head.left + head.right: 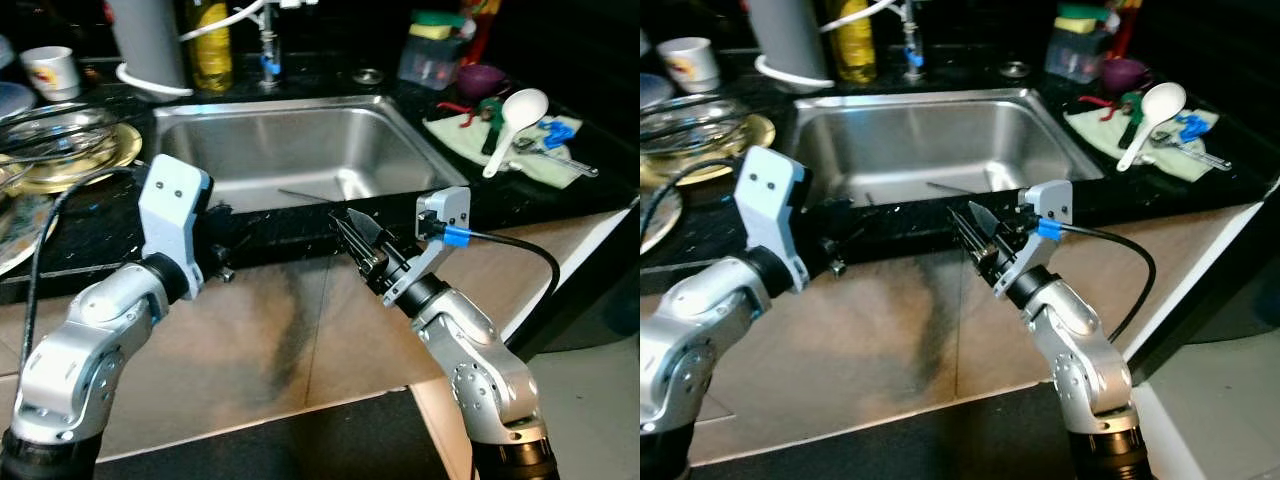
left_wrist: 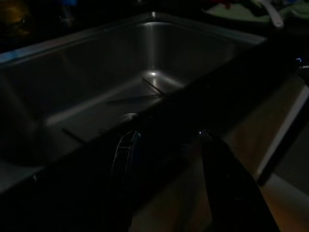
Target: Kitchen organization
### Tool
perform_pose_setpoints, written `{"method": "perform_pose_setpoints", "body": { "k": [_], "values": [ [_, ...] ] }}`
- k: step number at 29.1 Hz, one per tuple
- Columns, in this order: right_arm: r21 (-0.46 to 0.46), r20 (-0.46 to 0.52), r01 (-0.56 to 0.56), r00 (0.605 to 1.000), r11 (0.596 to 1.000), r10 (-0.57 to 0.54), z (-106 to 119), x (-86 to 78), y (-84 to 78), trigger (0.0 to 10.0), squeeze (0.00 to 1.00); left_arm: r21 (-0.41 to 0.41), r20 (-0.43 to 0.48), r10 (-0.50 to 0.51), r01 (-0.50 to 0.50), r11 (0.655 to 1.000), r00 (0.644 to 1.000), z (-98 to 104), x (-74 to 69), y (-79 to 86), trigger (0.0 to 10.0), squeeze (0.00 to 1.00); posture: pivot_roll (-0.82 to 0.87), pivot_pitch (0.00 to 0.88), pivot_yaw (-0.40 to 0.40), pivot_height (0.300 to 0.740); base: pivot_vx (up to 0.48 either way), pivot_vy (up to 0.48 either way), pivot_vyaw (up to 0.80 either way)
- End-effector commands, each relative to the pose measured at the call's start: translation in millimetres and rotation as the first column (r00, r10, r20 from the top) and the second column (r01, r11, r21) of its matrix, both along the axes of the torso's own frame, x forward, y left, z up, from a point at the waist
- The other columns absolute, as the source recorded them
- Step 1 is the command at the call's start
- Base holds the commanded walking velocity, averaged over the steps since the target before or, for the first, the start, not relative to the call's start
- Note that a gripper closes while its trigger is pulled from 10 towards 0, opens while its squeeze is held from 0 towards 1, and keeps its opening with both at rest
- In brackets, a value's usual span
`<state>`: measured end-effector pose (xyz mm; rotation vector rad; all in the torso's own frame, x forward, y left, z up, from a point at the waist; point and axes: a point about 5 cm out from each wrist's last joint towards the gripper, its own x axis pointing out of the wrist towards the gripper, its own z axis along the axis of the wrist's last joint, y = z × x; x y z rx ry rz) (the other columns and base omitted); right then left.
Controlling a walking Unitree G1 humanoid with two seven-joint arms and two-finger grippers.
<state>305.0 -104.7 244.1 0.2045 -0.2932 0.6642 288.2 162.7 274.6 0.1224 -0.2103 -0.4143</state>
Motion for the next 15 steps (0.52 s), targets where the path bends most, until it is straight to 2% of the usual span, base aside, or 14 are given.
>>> {"method": "perform_pose_setpoints", "body": {
  "k": [1, 15],
  "values": [
    [-0.006, 0.006, -0.001, 1.000, 1.000, 0.001, 1.4, -2.2, -1.5, 10.0, 0.00, 0.006, -0.013, -0.008, 0.008, 1.000, 1.000, -1.6, -2.4, -2.8, 10.0, 0.00, -0.06, 0.179, -0.055, 0.740, 0.000, 0.000, 0.00],
    [-0.016, -0.005, -0.024, 1.000, 1.000, 0.024, -1.1, -3.0, 1.5, 10.0, 0.00, 0.032, -0.103, 0.020, -0.017, 0.999, 0.994, -20.0, -7.7, 1.4, 10.0, 0.00, -0.05, 0.167, -0.070, 0.740, 0.000, 0.000, 0.00]
  ]
}}
